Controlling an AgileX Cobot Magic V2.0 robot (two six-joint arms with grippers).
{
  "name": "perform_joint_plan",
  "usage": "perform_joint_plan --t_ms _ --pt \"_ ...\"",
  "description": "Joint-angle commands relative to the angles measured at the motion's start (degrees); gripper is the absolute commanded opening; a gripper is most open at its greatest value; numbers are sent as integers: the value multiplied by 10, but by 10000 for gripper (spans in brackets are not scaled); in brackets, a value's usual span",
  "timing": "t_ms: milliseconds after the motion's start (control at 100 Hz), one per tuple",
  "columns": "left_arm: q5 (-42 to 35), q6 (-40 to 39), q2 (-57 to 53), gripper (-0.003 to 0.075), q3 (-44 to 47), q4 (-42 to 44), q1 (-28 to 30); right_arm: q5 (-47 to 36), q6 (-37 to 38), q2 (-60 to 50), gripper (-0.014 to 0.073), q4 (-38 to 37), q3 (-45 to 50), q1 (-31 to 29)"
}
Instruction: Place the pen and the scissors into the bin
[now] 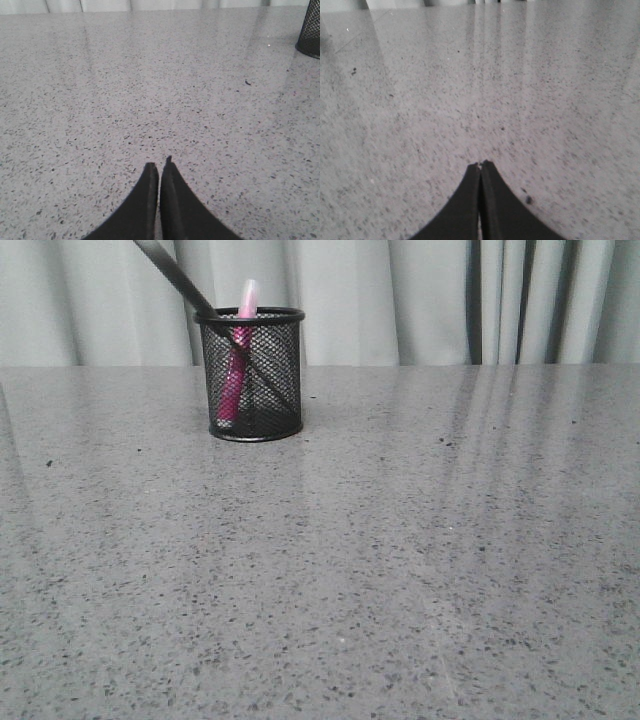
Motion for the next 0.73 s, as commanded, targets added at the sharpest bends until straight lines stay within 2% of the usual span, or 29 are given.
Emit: perform_joint_plan --t_ms 0,90,720 --pt "-29 -6 -18 -19 25 -1 2 -18 -23 -14 -70 -3 9 -6" --pt "-30 -6 -18 -19 25 -1 2 -23 -45 -18 -70 -3 9 -6" --pt "-31 -6 -18 -19 25 -1 2 -22 -45 -18 -70 -2 9 -6"
